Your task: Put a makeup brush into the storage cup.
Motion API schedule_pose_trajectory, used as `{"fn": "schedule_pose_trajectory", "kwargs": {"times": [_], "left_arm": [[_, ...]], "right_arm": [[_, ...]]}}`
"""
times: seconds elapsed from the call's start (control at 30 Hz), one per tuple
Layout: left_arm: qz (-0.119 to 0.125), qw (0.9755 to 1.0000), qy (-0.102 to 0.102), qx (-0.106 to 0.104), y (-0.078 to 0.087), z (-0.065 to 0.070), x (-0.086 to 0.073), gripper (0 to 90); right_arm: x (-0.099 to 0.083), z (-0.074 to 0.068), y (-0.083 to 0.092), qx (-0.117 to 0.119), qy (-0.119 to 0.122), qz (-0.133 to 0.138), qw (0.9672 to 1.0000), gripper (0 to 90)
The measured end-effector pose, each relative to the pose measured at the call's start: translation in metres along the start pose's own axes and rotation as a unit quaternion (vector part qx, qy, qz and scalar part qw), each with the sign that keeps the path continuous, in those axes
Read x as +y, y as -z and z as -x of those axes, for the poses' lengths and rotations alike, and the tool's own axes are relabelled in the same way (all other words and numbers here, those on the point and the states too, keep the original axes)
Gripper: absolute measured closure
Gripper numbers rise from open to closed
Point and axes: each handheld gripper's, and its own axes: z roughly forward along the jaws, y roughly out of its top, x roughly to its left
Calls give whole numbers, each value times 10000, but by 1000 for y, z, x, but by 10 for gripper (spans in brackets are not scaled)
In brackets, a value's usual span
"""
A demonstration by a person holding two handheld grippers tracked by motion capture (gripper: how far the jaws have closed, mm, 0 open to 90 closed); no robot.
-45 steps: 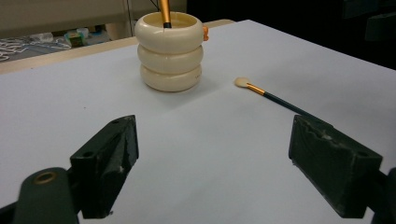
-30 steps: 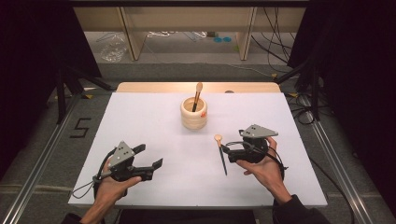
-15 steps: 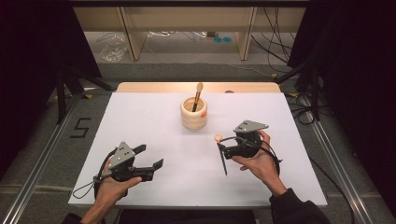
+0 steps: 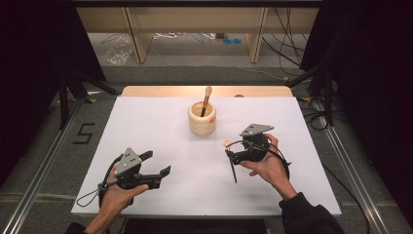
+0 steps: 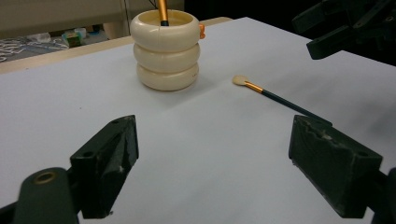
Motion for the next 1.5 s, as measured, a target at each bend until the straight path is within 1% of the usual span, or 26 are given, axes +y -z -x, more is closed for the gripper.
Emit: {"fn": "schedule_pose_trajectory", "kwargs": {"times": [0.07,0.1,0.2,0.23,0.27,0.33,0.4,0.43,0.47,0.5,0.57,0.6,0.67,0.77,0.83,0.87,0.93,0.97,1.0,1.03,1.07,1.17,1.3,1.33,1.4,1.5], "left_arm": [[-6,10000,29,22,0,0,0,158],[2,10000,-58,-3,1,-1,0,158],[3,10000,-2,26,1,-1,0,158],[3,10000,-13,27,1,-1,0,158],[10,10000,-12,25,1,-1,0,158],[5,10000,-40,22,1,-1,0,158],[-11,10000,25,17,1,0,0,158],[-5,10000,30,17,0,-1,-1,158],[23,10000,45,-1,0,-1,-1,158],[-3,10000,48,19,1,-1,-1,158],[-3,10000,57,21,1,-1,-1,158],[-10,10000,-5,18,1,-2,0,158],[-4,10000,50,13,1,-1,-1,158],[1,10000,52,8,-1,-1,0,158],[-23,10000,9,-6,-1,0,-1,158],[-29,10000,5,-14,-1,0,-1,158],[-24,10000,8,-1,-1,0,-1,158],[-11,10000,58,10,-1,0,-1,158],[-10,10000,17,11,-1,-1,0,158],[1,10000,83,26,0,0,-1,158],[-3,10000,-20,17,0,-2,0,158],[0,10000,74,21,-1,-1,0,158],[3,10000,13,11,-1,-1,0,158],[7,10000,91,34,-1,0,-1,158],[2,10000,-34,7,0,-2,0,158],[0,10000,-11,20,0,-1,0,158]], "right_arm": [[1,1,-1,49,-62,-133,9999,191],[1,3,-3,54,-21,-217,9997,193],[1,5,-7,70,21,-409,9991,207],[1,4,-8,123,-43,-497,9987,213],[0,5,-12,60,0,-445,9990,216],[0,6,-14,119,64,-644,9978,228],[0,5,-19,79,-12,-661,9978,243],[0,7,-20,112,90,-817,9965,246],[-1,6,-23,71,132,-799,9967,250],[0,8,-24,122,213,-893,9957,255],[-1,8,-29,128,252,-915,9954,262],[0,8,-29,168,210,-1032,9943,265],[1,8,-31,188,214,-1165,9928,280],[2,9,-35,170,304,-1156,9927,285],[2,8,-36,168,233,-1212,9922,299],[2,10,-37,186,318,-1226,9918,306],[2,9,-38,199,228,-1340,9905,317],[2,10,-40,196,287,-1319,9906,323],[2,11,-41,198,281,-1324,9906,333],[2,11,-42,222,269,-1383,9898,343],[1,11,-43,235,286,-1404,9894,353],[1,12,-46,250,273,-1518,9877,379],[1,13,-49,285,355,-1641,9854,398],[1,13,-50,280,392,-1646,9852,399],[1,13,-50,302,371,-1696,9844,401],[2,12,-51,308,413,-1741,9834,405]]}}
